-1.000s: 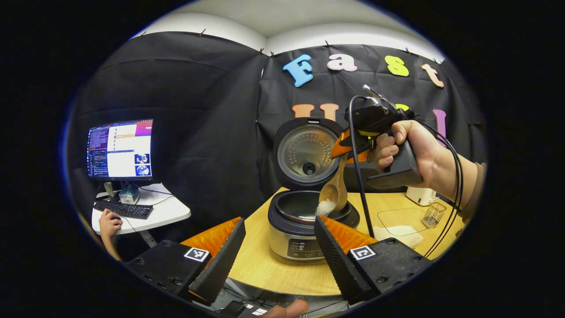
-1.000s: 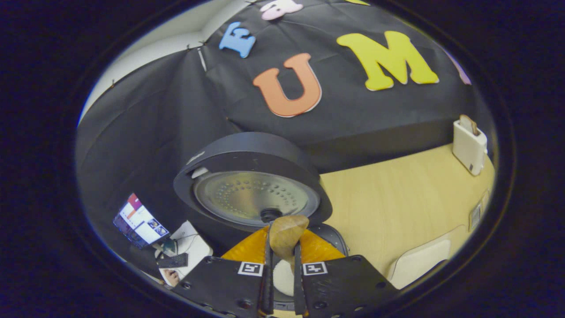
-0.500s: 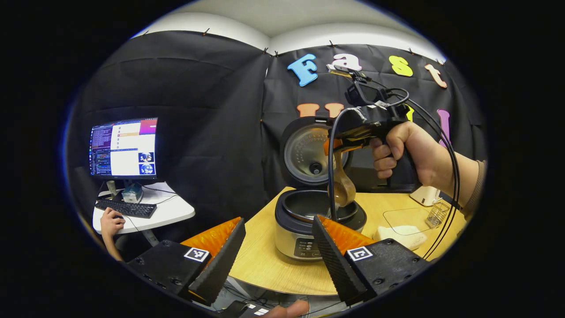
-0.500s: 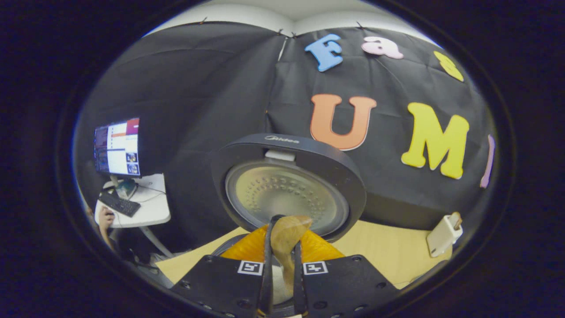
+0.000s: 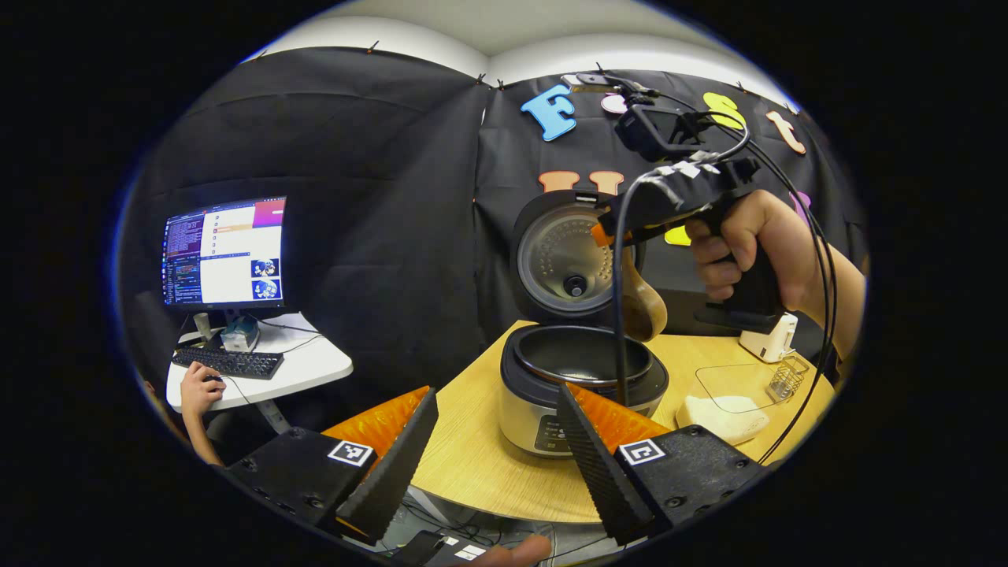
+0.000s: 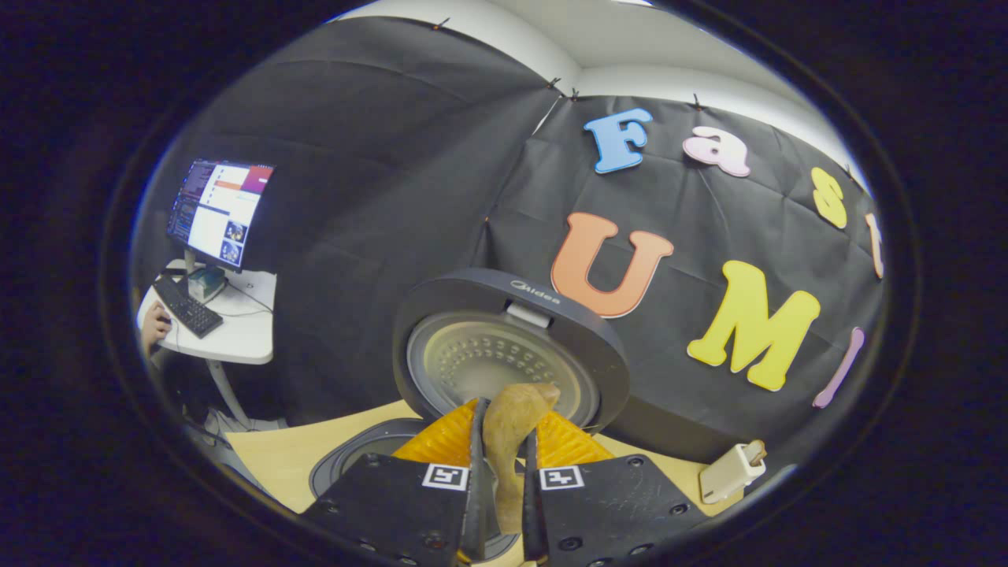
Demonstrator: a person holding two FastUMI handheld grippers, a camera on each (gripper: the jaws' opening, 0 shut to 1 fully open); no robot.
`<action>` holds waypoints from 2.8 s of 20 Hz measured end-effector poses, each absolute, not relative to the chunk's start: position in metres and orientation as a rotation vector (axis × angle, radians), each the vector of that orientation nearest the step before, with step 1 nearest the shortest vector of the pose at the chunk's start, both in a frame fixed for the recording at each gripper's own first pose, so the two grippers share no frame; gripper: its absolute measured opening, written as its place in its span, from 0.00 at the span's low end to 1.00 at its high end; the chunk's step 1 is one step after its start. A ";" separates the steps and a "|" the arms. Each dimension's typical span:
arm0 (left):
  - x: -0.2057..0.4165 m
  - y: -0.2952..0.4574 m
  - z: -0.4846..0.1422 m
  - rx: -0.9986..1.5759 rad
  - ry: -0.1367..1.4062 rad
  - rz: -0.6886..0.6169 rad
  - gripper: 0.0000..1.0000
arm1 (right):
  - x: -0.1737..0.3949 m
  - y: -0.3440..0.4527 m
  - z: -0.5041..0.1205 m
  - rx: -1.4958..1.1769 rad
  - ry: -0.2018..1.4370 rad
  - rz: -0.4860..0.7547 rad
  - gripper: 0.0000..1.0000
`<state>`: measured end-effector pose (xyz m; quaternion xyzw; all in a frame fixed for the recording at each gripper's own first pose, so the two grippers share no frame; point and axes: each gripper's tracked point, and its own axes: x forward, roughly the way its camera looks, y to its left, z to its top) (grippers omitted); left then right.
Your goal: Close the left gripper, press the button to open the rice cooker; take a wooden spoon from the chopstick holder with the right hand, scoop a spoonful of rice and pour it into the rice cooker, then put the wooden spoon back into the chopstick holder.
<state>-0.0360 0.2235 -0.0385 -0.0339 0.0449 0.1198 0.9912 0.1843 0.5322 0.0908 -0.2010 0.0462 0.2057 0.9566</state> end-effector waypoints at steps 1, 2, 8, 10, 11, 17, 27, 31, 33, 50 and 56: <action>-0.036 0.222 -0.038 -0.070 0.087 0.242 0.97 | 0.181 0.525 0.099 -0.388 0.081 0.420 0.18; -0.036 0.222 -0.037 -0.071 0.083 0.245 0.97 | 0.178 0.518 0.108 -0.367 0.070 0.418 0.18; -0.030 0.209 -0.024 -0.065 0.044 0.217 0.98 | 0.155 0.442 0.142 -0.275 0.031 0.396 0.18; -0.030 0.197 -0.017 -0.058 0.037 0.216 0.97 | 0.150 0.410 0.149 -0.254 0.027 0.374 0.18; -0.030 0.192 -0.016 -0.058 0.034 0.214 0.97 | 0.148 0.393 0.153 -0.239 0.030 0.364 0.17; -0.022 0.148 -0.007 -0.013 0.023 0.166 0.97 | 0.141 0.260 0.170 -0.119 0.032 0.284 0.18; -0.012 0.087 0.005 -0.046 -0.024 0.102 0.97 | 0.200 0.040 0.084 -0.001 0.148 0.030 0.18; -0.013 0.081 0.017 -0.085 -0.063 0.099 0.97 | 0.237 -0.004 0.028 0.088 0.204 0.002 0.18; -0.013 0.083 0.028 -0.089 -0.106 0.110 0.97 | 0.251 -0.023 0.009 0.123 0.214 -0.002 0.19; 0.116 0.121 0.189 0.135 -0.181 0.243 0.97 | 0.261 -0.075 0.011 0.156 0.180 -0.017 0.96; 0.205 0.151 0.215 0.123 -0.165 0.290 0.98 | 0.225 -0.084 0.010 0.124 0.142 -0.005 0.91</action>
